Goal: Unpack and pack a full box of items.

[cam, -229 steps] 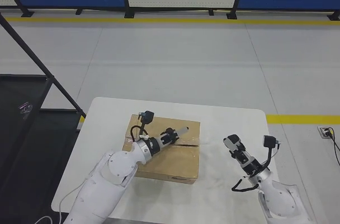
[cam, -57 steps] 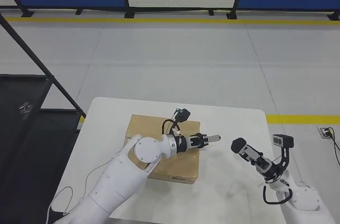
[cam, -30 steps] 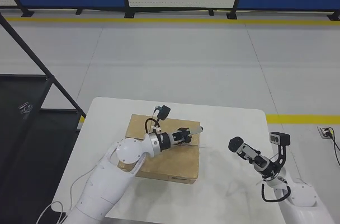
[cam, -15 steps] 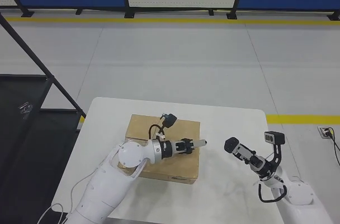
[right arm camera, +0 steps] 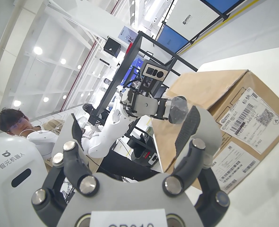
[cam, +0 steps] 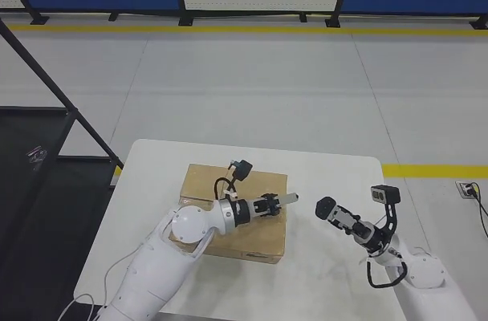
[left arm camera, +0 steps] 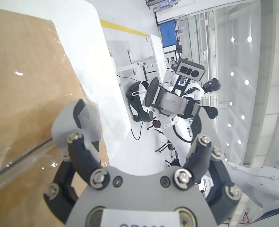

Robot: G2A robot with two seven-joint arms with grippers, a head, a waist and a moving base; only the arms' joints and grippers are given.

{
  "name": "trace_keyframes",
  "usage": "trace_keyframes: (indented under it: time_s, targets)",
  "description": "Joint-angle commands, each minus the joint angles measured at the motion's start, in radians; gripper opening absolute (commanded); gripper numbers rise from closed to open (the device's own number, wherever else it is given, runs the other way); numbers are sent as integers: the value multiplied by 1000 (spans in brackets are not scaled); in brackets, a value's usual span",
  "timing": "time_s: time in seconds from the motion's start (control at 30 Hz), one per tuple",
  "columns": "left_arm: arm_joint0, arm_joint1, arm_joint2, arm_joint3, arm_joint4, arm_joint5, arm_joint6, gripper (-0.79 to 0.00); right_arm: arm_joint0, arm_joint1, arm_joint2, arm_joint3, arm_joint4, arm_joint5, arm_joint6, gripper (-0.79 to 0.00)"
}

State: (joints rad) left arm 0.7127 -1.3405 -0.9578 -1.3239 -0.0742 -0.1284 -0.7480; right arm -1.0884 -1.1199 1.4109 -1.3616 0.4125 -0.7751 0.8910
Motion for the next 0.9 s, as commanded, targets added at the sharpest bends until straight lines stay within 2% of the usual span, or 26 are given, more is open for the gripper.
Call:
trace_keyframes:
  time_s: [0.0, 0.33, 0.57, 0.77, 0.87]
  targets:
    - [-9, -6, 17, 1, -7, 6, 0, 0, -14, 2, 15, 1, 9, -22, -15, 0]
    - [-77, -43, 112, 47, 8, 28, 22, 0, -166, 24, 145, -20, 108, -130, -48, 0]
    - [-122, -73, 183, 109, 53, 44, 34, 0, -211, 33, 181, -15, 183, -162, -14, 0]
    - [-118, -80, 190, 114, 62, 36, 35, 0, -201, 38, 173, -14, 208, -151, 3, 0]
    - [-103, -77, 153, 75, 24, 13, 52, 0, -184, 40, 161, -11, 207, -141, 13, 0]
